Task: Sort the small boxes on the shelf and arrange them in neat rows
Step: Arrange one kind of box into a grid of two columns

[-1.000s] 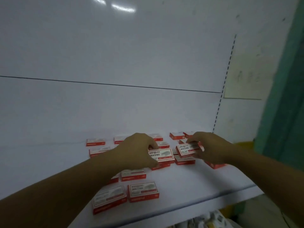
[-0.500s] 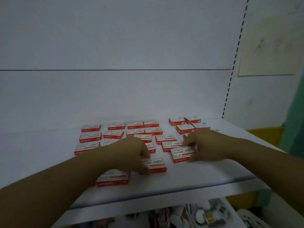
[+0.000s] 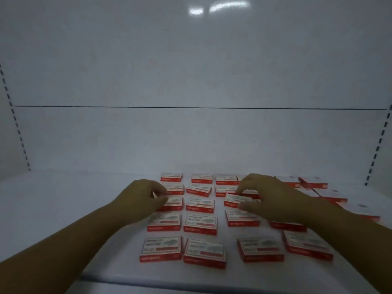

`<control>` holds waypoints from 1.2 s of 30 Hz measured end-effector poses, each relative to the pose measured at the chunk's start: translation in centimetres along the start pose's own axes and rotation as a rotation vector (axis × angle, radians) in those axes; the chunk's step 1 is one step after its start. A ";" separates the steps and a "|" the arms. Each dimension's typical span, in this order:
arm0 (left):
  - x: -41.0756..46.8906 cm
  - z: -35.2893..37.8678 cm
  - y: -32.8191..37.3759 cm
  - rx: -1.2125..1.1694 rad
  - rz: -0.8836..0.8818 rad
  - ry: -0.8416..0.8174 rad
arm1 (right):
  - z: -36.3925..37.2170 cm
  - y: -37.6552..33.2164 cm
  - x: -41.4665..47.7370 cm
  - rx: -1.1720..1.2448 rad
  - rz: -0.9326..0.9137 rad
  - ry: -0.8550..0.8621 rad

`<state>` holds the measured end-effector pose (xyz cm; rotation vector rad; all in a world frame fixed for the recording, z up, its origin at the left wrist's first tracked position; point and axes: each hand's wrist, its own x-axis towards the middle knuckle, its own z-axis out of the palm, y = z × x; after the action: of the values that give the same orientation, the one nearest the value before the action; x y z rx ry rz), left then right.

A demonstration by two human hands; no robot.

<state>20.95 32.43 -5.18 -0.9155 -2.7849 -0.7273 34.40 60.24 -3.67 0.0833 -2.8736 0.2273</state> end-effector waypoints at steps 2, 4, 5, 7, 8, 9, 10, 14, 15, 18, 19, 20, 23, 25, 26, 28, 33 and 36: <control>1.5 0.5 -3.1 -0.026 -0.011 0.018 | 1.3 -1.5 2.2 -0.027 0.038 0.012; 3.4 1.1 -6.1 -0.046 -0.034 0.038 | 2.4 -2.8 4.9 -0.049 0.090 0.008; 4.5 1.5 -7.4 -0.060 -0.047 0.042 | 3.0 -3.3 6.3 -0.069 0.112 0.001; 7.0 2.2 -9.3 -0.090 -0.071 0.036 | 4.1 -4.1 8.9 -0.118 0.161 0.012; 8.3 2.4 -9.9 -0.097 -0.075 0.026 | 4.5 -4.1 10.1 -0.144 0.190 0.030; 9.6 2.8 -10.2 -0.098 -0.070 0.015 | 5.0 -4.1 11.1 -0.168 0.218 0.044; 10.8 3.1 -10.1 -0.096 -0.061 0.003 | 5.4 -4.0 12.0 -0.184 0.249 0.046; 14.1 4.8 -9.1 -0.115 -0.036 0.027 | 6.5 -3.7 14.8 -0.164 0.351 0.020; 14.5 5.2 -9.0 -0.092 -0.037 0.049 | 6.8 -3.7 15.5 -0.153 0.363 0.020; 14.9 6.3 -9.4 -0.055 -0.050 0.114 | 7.6 -3.5 17.1 -0.137 0.358 0.008; 15.0 6.4 -9.6 -0.063 -0.051 0.125 | 7.8 -3.4 17.5 -0.123 0.344 -0.003; 15.0 6.4 -9.8 -0.072 -0.050 0.132 | 8.1 -3.4 17.9 -0.109 0.330 -0.009; 15.3 6.2 -9.8 -0.088 -0.031 0.135 | 8.7 -3.1 18.4 -0.049 0.326 0.016; 15.4 6.1 -9.8 -0.098 -0.015 0.137 | 9.2 -2.9 18.6 0.012 0.323 0.068; 15.5 6.2 -9.8 -0.101 -0.013 0.139 | 9.5 -2.8 18.7 0.044 0.320 0.095; 15.6 6.2 -9.7 -0.113 -0.015 0.134 | 9.9 -2.8 18.9 0.116 0.315 0.142; 15.6 6.3 -9.7 -0.095 -0.006 0.130 | 10.8 -3.1 19.1 0.173 0.281 0.200; 15.5 6.2 -9.8 -0.103 -0.004 0.136 | 10.9 -2.9 18.9 0.199 0.285 0.227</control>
<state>2.84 36.71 -10.63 -0.8437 -2.6532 -0.9053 13.64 54.92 -8.77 -0.2980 -2.6194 0.5400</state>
